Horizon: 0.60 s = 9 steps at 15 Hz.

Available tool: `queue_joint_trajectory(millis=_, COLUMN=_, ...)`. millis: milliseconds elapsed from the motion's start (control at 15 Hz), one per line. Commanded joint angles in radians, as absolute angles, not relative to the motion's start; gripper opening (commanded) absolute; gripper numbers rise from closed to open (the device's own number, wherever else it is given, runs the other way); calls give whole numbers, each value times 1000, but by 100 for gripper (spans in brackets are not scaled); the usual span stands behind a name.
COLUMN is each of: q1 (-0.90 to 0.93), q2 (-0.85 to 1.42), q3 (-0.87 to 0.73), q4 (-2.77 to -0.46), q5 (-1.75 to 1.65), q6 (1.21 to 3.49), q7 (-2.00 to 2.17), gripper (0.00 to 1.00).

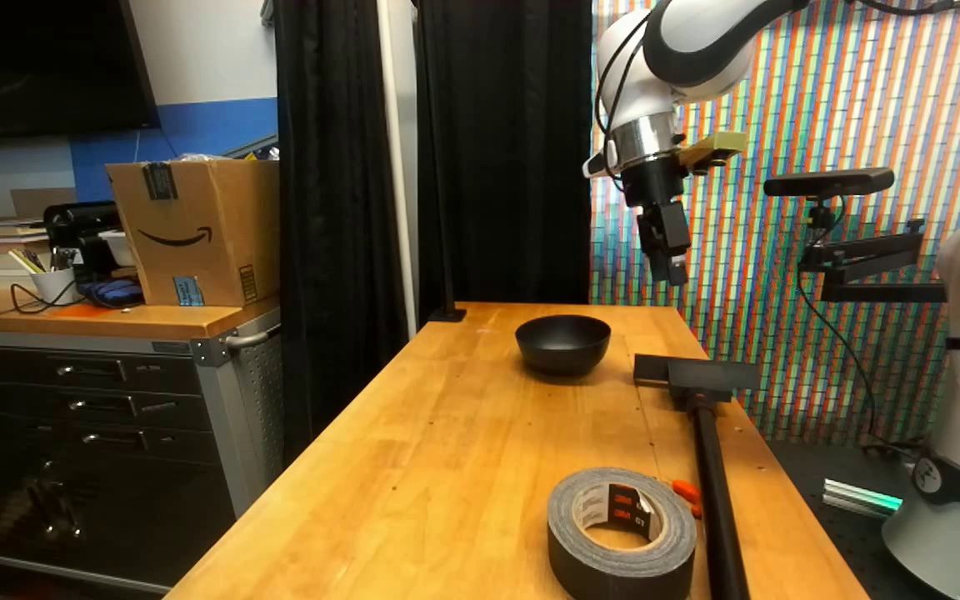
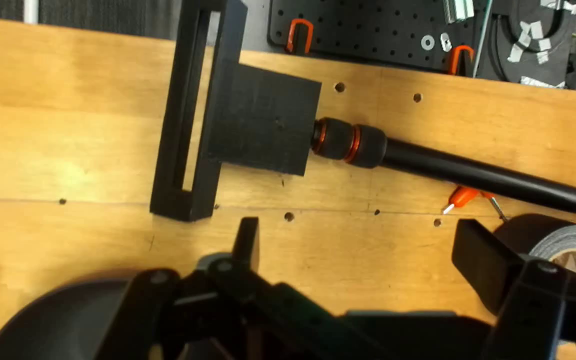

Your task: Move the black bowl to the left

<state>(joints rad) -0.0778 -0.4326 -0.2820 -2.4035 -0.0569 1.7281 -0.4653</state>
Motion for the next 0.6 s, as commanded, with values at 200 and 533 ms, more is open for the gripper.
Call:
queue_joint_trajectory(millis=200, q1=-85, q2=-208, q3=-328, q4=-2162, q5=5, q6=1732, q7=-691, gripper=100)
queue_joint_trajectory(millis=533, q1=-96, q2=-114, q3=-289, q4=-2102, q5=30, q6=1747, q7=-744, gripper=100)
